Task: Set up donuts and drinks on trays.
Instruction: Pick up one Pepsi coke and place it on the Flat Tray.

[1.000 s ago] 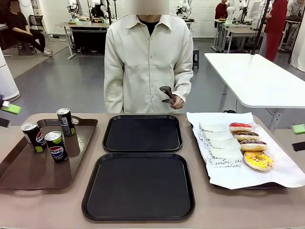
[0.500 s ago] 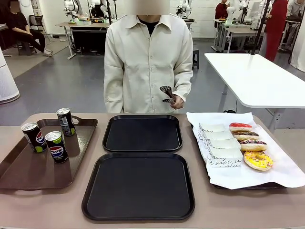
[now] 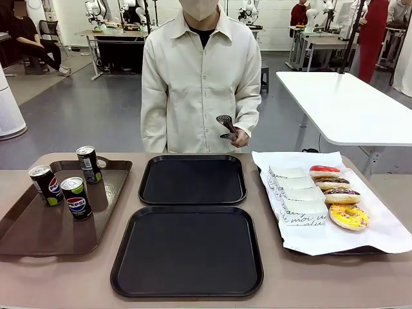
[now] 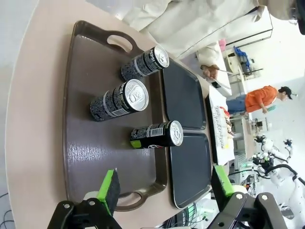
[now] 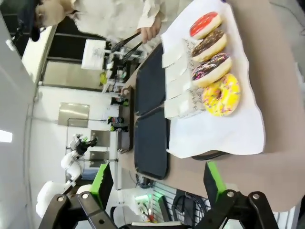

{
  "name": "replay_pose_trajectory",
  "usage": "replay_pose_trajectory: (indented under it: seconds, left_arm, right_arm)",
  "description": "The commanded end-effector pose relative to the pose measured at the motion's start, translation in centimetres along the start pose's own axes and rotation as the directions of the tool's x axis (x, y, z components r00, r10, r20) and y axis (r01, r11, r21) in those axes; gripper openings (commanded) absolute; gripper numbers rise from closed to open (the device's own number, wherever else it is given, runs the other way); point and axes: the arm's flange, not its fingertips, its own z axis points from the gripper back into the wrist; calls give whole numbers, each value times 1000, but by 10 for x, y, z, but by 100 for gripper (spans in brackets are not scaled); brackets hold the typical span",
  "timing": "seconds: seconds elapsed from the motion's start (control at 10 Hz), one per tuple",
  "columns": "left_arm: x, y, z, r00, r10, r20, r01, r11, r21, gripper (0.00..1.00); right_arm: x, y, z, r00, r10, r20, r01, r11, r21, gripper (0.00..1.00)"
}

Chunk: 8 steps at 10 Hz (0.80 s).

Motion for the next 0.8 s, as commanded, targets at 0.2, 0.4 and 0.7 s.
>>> replay_pose_trajectory:
  seconds: [0.2,0.4,0.7]
  left_arm:
    - [-3,4,0,1000,23,3,-23,1000,-16,100]
    - [-3,4,0,1000,23,3,-23,1000,-16,100]
    - [-3,4,0,1000,23,3,-23,1000,-16,100]
  right_arm:
    - [-4,-1,-2,1000,7,-19,-6,999,39,100]
    - [-4,-1,-2,1000,7,-19,-6,999,39,100]
    - [-4,-1,-2,1000,7,-19,-6,999,39,100]
